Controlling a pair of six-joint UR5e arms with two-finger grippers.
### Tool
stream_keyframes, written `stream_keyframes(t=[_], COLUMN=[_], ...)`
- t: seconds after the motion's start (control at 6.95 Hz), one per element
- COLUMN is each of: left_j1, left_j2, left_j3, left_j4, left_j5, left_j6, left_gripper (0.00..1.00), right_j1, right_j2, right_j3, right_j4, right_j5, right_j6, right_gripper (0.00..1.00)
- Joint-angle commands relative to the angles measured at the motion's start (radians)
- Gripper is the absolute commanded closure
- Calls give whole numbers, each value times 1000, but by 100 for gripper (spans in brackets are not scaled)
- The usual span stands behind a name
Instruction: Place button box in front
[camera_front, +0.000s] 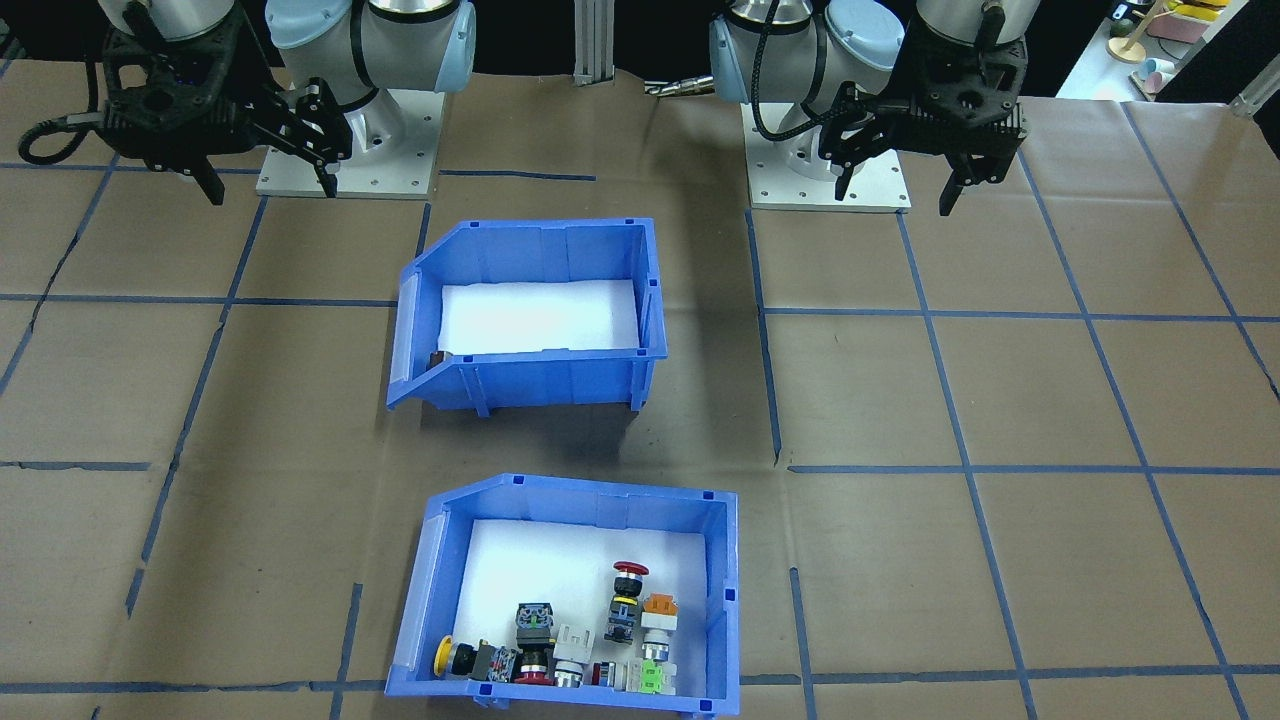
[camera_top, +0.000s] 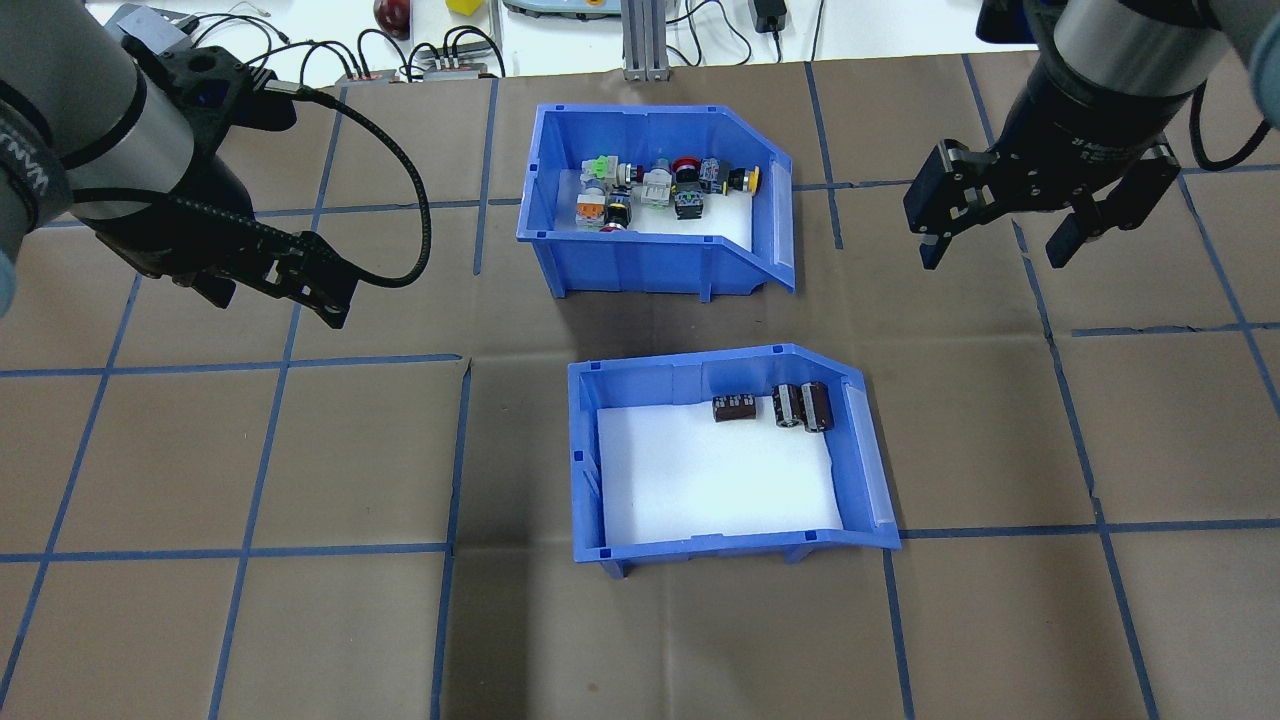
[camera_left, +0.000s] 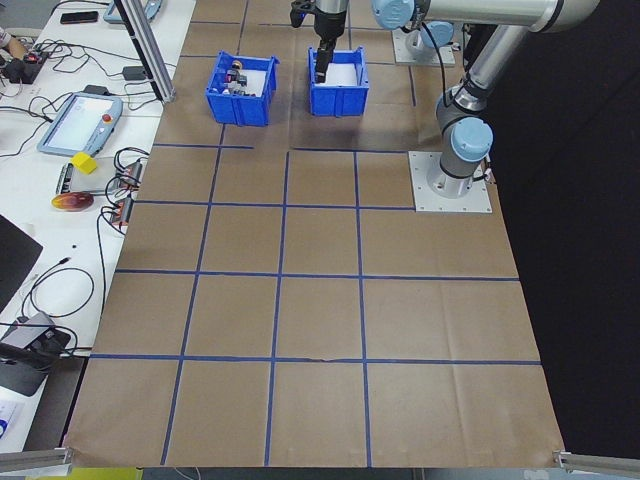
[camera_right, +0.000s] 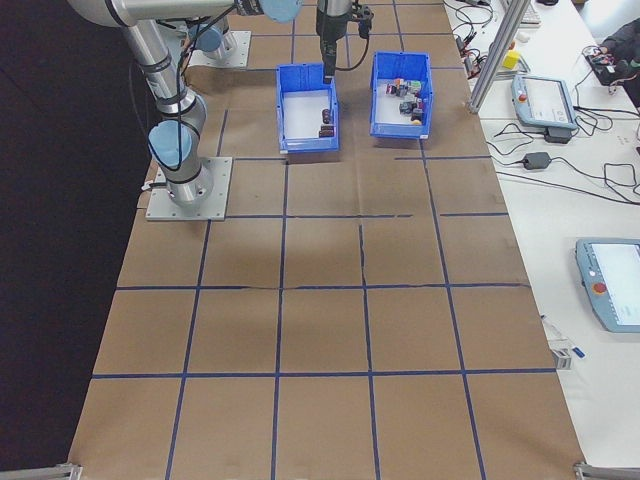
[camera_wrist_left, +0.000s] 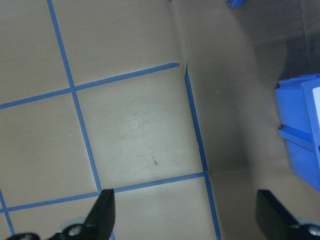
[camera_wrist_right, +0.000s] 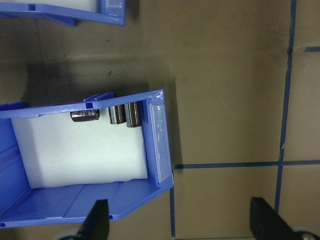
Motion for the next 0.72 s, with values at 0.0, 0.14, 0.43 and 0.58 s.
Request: stream_keyframes(t=[0.0,0.14,0.43,0.58], left_j1=[0,0,0,0], left_j2=[2,2,2,2], left_j3=[-1,-1,-4,-4], left_j4=[0,-1,-1,-1], left_j5=[-1,-2,-2,-2], left_j6=[0,0,0,0], left_gripper=[1,1,1,1], right_j1=[1,1,1,1], right_j2=[34,45,69,70], right_j3=[-7,28,50,48], right_j4=[22,11,-62,-63], right_j5=[7,2,-2,-4], right_j6=[74,71,82,83], right_gripper=[0,0,0,0])
